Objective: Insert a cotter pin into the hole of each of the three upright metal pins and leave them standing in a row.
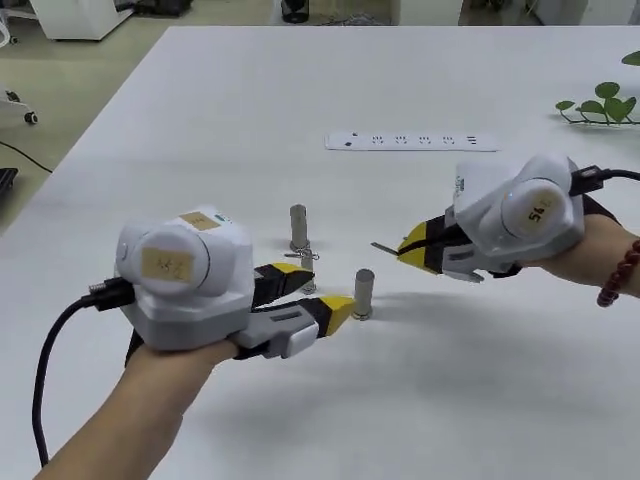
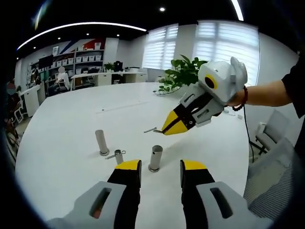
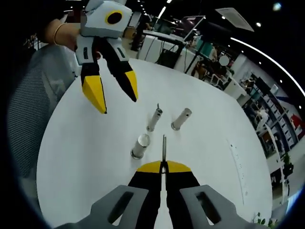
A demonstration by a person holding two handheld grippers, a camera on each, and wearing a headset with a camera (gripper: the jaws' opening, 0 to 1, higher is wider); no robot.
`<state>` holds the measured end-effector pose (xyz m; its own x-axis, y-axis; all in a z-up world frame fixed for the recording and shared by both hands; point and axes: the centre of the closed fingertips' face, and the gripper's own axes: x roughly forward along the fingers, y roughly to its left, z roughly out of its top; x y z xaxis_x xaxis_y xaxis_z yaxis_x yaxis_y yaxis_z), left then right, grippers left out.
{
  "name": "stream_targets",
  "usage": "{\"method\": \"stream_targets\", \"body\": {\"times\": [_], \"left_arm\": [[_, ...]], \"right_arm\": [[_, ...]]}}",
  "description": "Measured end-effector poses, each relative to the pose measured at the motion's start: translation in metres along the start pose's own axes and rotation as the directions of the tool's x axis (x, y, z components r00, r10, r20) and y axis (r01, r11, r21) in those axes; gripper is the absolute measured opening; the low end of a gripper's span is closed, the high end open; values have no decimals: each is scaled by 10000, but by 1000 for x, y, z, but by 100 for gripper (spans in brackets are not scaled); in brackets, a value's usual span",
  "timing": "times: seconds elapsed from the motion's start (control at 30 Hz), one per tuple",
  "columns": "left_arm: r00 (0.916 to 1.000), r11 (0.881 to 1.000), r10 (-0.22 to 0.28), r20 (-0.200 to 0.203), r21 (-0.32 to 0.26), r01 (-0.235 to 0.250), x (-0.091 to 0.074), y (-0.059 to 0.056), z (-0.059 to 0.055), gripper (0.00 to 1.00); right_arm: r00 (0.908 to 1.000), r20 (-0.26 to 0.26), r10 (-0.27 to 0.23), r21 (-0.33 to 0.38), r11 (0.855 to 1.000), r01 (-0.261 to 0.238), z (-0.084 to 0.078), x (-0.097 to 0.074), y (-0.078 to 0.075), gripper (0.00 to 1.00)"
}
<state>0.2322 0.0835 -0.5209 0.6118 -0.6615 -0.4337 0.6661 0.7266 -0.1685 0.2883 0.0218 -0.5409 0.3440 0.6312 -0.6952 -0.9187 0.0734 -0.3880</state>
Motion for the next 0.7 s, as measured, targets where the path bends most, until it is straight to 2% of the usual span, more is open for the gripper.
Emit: {"method": "stream_targets", "body": {"times": [0.3, 0.43, 0.7], "left_arm": [[9996, 9970, -158, -216, -762, 141, 8, -1, 2, 23], [9997, 9927, -236, 19, -1180, 237, 9, -2, 5, 14], [9979, 9810, -565, 319, -1840, 614, 10, -7, 11, 11]], "right_arm": [[9996, 256, 153, -790, 9968, -133, 17, -5, 16, 0], [9993, 273, 240, -1220, 9923, -205, 23, -6, 24, 0], [9983, 413, 399, -1982, 9797, -310, 37, -10, 36, 0]]}}
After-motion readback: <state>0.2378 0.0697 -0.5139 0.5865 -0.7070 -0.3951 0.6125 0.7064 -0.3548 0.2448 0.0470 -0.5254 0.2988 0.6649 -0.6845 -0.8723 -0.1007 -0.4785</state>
